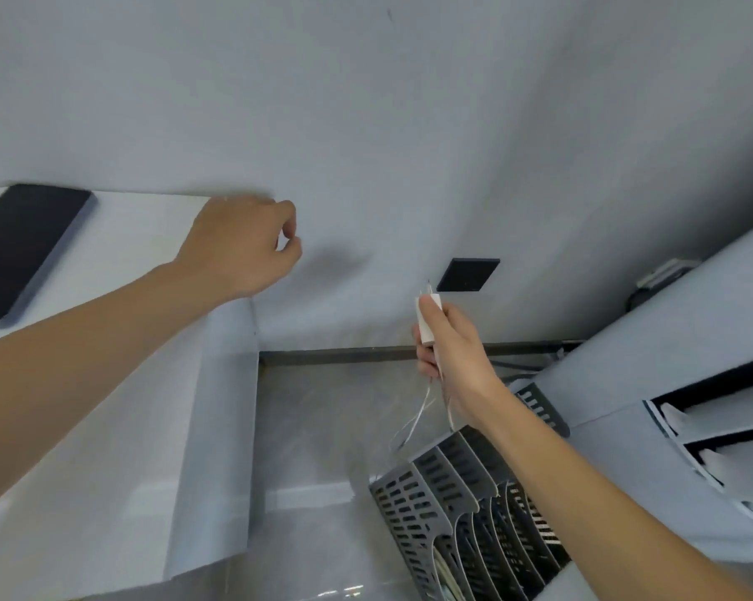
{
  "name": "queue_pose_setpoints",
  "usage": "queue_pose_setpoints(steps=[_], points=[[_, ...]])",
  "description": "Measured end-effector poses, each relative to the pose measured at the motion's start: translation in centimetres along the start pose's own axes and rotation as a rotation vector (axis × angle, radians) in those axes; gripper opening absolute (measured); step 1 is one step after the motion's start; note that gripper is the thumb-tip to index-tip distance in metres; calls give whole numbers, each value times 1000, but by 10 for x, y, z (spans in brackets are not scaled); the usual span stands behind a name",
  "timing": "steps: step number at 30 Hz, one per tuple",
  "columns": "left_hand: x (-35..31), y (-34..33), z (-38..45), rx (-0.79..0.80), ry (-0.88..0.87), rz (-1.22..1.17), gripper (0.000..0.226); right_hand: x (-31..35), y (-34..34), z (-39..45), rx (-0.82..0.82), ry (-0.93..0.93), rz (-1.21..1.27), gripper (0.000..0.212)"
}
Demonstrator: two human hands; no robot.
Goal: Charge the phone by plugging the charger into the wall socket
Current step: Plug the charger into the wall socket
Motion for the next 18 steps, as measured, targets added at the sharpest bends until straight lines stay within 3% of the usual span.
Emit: queue_pose_setpoints(steps=[5, 10, 15, 18], points=[[3, -24, 4, 132, -29, 73, 18, -7, 11, 30, 40, 59, -26, 69], [-7, -19, 1, 142, 9, 104, 14, 8, 16, 38, 56, 74, 124, 38], [-56, -55, -10, 308, 326, -440, 23, 9, 15, 26, 100, 70, 155, 19], [-66, -78, -25, 405, 472, -582, 30, 7, 8, 15, 123, 54, 163, 21]])
Point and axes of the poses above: each hand's wrist, its own z-axis towards the middle knuckle, its own y-axis out of the back of the hand, x = y × z, the point moved 10 cm from there along z, towards the middle knuckle, and after that the axes turned 15 degrees about -x, right-handed, at the moved point
